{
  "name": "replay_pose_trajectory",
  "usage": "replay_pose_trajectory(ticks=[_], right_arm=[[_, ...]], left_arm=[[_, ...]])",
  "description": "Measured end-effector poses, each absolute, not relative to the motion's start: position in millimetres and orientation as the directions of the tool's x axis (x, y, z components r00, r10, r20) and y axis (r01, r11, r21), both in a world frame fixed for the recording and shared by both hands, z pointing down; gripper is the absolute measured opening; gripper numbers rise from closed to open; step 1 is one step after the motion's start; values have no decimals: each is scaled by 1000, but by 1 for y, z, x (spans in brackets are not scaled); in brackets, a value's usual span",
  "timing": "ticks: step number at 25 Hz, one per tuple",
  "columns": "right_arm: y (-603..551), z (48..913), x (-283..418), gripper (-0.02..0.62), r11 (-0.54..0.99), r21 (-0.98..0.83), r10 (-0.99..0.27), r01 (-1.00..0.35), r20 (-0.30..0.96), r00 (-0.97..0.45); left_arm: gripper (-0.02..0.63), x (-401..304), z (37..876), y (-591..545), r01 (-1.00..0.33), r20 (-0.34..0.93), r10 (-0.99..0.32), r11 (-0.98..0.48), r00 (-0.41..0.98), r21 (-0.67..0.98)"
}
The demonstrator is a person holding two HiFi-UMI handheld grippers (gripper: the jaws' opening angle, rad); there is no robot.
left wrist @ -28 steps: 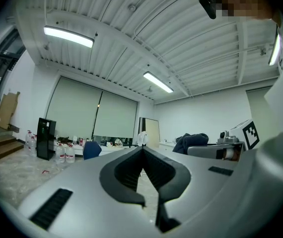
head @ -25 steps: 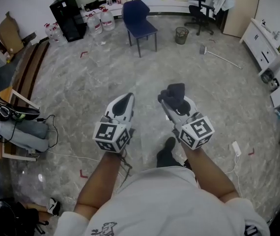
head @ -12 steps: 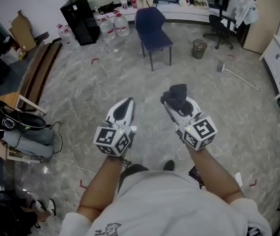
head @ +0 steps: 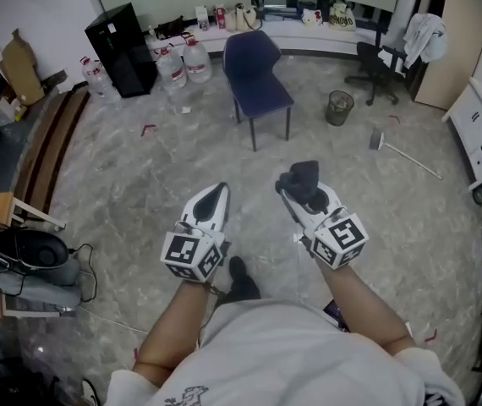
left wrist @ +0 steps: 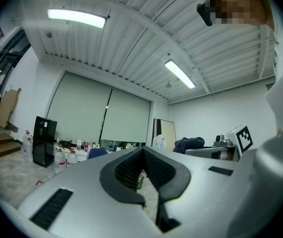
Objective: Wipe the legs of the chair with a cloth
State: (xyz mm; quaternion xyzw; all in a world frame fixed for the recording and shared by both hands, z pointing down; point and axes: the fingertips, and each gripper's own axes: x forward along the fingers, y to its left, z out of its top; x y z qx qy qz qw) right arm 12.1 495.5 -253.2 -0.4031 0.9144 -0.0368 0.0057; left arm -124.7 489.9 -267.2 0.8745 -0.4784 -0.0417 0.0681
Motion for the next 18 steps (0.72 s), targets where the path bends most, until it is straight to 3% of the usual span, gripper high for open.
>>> replay_pose_trajectory(ticks=[10,18], right_arm=[[286,-275,-43,147,606,-33,-795,-795,1,-606],[146,-238,-5,147,609,-52,-792,-791,16,-611]], left_arm=[[6,-175,-284,262,-770,-33,-783,-618,621,159],[6,-141,-266,124,-772,-30,-782,-620,623,138]])
